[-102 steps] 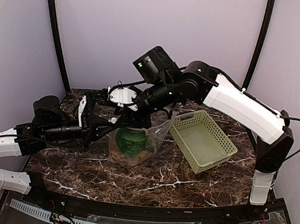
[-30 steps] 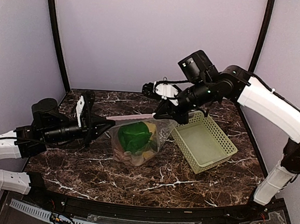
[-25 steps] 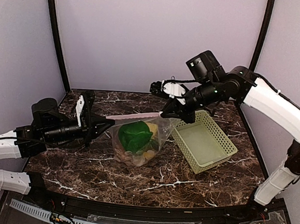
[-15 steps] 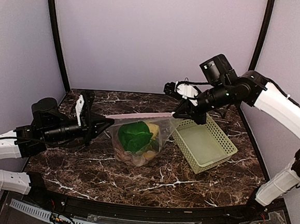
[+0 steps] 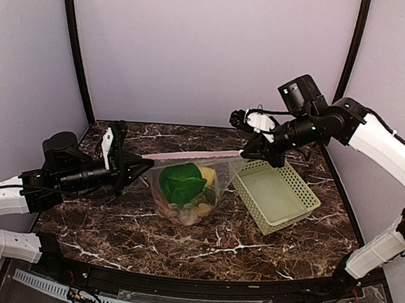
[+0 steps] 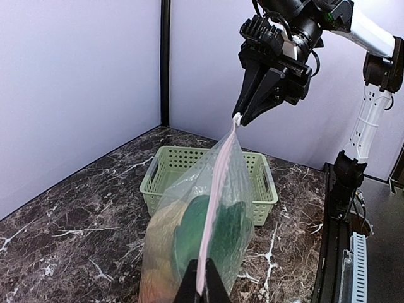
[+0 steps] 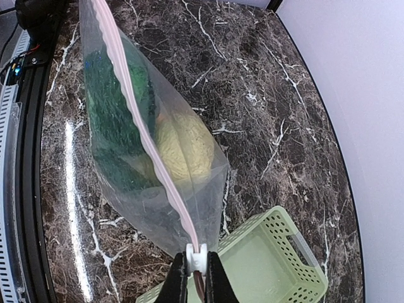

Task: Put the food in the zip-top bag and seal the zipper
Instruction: Zip the zipper on the zipper food storage bag, then place the zipper food storage bag at the center of the board.

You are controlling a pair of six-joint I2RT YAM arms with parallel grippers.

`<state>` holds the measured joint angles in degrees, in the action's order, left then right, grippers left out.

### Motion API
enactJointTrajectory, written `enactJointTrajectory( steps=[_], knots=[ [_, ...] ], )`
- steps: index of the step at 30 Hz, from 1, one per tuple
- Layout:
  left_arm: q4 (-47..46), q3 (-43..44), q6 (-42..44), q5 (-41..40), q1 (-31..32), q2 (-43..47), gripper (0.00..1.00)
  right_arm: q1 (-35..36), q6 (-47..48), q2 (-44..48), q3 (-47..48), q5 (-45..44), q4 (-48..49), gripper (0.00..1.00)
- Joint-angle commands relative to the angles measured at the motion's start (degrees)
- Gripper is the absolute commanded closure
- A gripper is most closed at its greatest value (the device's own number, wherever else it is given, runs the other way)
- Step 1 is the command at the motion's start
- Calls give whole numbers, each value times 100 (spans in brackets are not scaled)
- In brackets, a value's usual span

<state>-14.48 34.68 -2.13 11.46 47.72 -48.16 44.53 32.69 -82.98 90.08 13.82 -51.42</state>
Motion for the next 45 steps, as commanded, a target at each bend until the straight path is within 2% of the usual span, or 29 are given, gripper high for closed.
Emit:
enactJointTrajectory(
  steps=[1,22,25,28,32,35,39,42,45],
  knots=[
    [-152,-98,-15,-103,-78,63,99,-153,-10,64,-90,-330,-40,96],
    [-280,-131,-11,-162,-200,-26,99,-232,169,-217,10,-253,-180,93],
    [-378,67,74,-252,-218,-353,99,-226,206,-486,353,-160,-150,93],
    [-624,438,169,-326,-440,-903,99,-234,344,-855,709,-510,210,93],
    [-1112,833,314,77,-1058,-1514,99,-339,528,-1546,1525,-902,611,94],
    [-1132,1370,518,282,-1457,-1927,99,-429,608,-2019,2233,-1120,701,95],
    [-914,1943,835,512,-1588,-2143,99,-455,684,-2221,2531,-1709,1209,95],
    [-773,2010,964,545,-1591,-2052,99,-454,591,-1980,2391,-1491,1331,95],
    [-810,1675,1015,477,-1591,-1747,99,-439,615,-1480,1817,-639,1395,93]
  ],
)
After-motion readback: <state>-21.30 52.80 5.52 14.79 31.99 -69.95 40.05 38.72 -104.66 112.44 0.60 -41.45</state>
